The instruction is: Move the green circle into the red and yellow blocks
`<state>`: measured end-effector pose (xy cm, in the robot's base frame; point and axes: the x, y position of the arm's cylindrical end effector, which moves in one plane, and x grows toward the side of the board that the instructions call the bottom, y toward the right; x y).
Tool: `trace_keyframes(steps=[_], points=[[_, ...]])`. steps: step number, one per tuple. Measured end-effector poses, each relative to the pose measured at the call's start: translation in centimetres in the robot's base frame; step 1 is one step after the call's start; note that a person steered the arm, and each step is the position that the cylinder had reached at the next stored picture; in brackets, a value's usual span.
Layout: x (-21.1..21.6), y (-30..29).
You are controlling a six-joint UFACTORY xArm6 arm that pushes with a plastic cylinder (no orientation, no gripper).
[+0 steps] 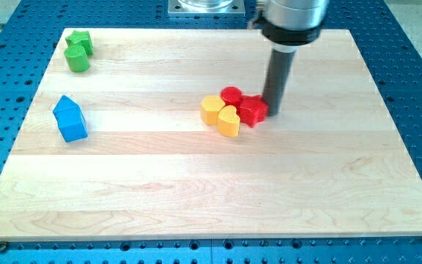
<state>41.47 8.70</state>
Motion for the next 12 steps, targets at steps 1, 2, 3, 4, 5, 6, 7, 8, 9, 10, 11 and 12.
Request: trace_keyframes(steps=[1, 2, 3, 4, 5, 6, 7, 8, 9, 10, 11, 12], points=[[-0.8, 4.1], [-3.9, 4.5], [-6.2, 4.5], [-6.3, 4.6], [-6.3, 4.6], [-6.3, 4.6], [-6.3, 3.5], [-6.3, -2.9], [-6.3, -9.0], [-6.3, -15.2], [-6.1, -19.9], [-5.0, -22.1]])
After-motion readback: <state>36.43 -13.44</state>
